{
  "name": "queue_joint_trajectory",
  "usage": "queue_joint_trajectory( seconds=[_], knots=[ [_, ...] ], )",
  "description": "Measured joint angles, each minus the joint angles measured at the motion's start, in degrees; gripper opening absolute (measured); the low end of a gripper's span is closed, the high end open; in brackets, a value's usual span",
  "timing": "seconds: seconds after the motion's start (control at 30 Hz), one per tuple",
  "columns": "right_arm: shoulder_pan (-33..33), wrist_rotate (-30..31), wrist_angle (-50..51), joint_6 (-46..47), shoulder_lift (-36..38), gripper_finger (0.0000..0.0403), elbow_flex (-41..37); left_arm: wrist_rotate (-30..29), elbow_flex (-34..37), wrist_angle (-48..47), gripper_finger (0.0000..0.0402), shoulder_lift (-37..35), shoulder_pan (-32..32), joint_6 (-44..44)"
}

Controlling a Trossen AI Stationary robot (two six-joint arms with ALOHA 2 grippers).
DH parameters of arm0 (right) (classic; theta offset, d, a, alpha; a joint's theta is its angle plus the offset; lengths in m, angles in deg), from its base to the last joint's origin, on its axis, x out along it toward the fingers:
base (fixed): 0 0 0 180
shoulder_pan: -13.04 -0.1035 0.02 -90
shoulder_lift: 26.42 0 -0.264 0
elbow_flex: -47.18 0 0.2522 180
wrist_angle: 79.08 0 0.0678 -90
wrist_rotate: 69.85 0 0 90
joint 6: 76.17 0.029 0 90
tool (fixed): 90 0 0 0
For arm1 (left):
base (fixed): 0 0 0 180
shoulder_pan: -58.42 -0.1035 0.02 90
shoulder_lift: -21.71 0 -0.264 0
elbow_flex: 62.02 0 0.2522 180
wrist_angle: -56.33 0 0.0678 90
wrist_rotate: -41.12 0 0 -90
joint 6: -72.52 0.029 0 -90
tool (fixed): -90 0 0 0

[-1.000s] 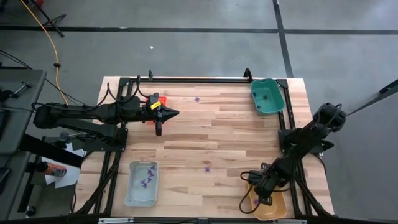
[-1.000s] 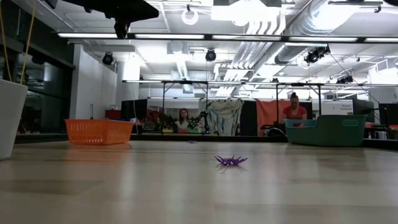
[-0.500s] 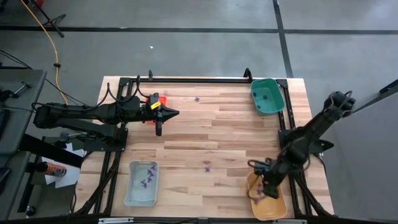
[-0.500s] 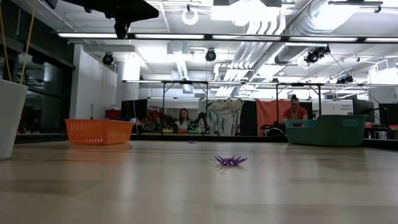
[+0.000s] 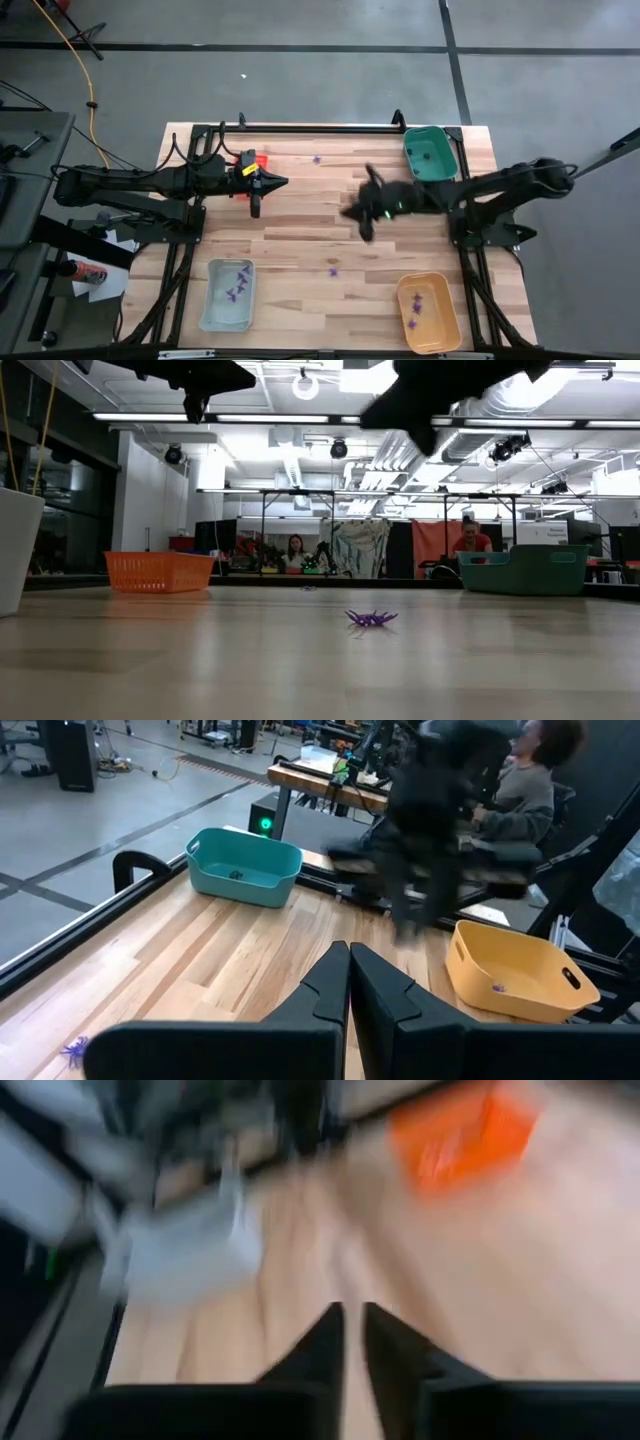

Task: Sort Halloween decoration
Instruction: Put the violet spider toy into the yellow bin

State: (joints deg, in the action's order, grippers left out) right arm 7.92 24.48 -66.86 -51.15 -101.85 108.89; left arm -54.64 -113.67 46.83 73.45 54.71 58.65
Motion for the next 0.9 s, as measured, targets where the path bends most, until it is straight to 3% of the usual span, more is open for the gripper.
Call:
queue_joint_trajectory(
  seconds=[0.07,0.2,0.33,0.9],
  knots=[
    [4.19,-1.15,-8.01,-2.87,-1.20,0.0011,0.00,0.00,0.01,0.53,0.0000,0.00,-0.02,0.00],
    [10.48,-5.13,-22.73,-6.27,-3.27,0.0020,0.00,0.00,0.03,3.12,0.0000,0.00,0.00,0.48],
    [14.32,-9.79,-32.22,-5.84,-4.38,0.0003,0.01,-1.29,0.03,4.33,0.0000,-0.04,0.00,0.50],
    [13.25,-10.54,-36.42,-7.52,-4.43,0.0001,0.02,-0.39,0.03,8.06,0.0000,-0.02,-0.02,4.57]
  ],
)
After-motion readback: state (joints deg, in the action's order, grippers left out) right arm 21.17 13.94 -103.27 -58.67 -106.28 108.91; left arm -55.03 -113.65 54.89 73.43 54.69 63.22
